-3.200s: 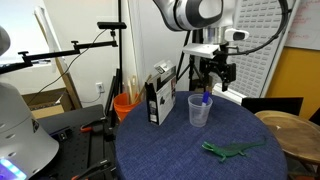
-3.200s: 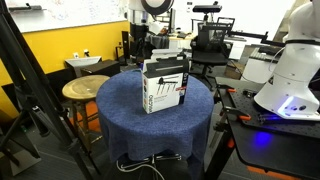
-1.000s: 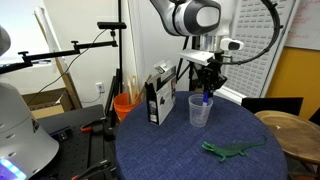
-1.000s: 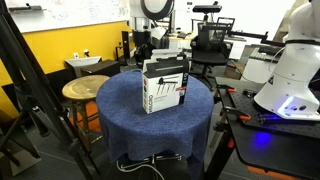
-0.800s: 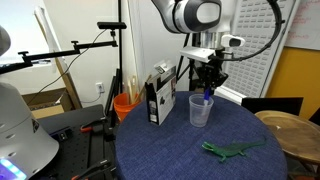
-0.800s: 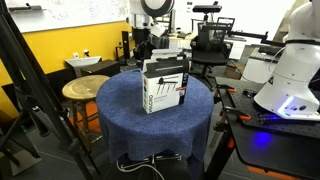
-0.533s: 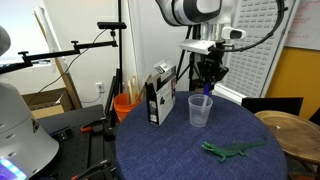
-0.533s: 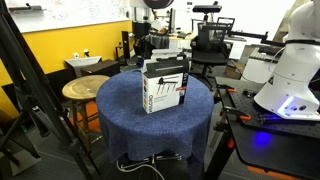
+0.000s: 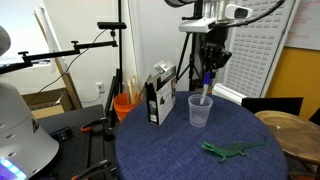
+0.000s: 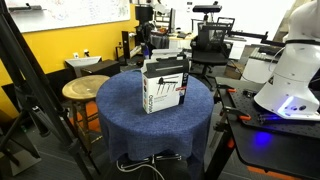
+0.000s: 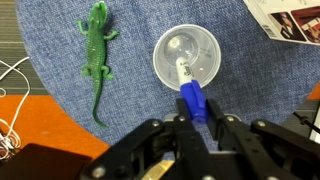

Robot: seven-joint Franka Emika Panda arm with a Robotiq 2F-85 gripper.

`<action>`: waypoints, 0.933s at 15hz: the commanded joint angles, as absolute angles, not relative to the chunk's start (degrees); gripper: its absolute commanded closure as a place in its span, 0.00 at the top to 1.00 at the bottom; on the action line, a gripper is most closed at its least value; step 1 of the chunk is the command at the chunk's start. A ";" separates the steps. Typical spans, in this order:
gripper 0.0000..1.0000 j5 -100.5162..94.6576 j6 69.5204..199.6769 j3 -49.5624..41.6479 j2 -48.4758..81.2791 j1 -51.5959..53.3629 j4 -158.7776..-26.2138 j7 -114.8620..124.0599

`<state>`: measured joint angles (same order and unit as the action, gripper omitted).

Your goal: Remove the marker from the mug cup and place it on the table

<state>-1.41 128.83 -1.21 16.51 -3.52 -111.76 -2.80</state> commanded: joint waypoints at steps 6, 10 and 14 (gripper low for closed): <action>0.06 -1.03 126.90 -4.76 13.78 -5.58 -108.78 -1.23; 0.06 -2.65 128.71 -6.69 16.28 -6.60 -108.60 -0.55; 0.06 -2.56 128.39 -7.46 19.66 -7.23 -108.48 -0.50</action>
<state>-1.85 128.73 -7.21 16.85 -7.04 -109.99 -2.10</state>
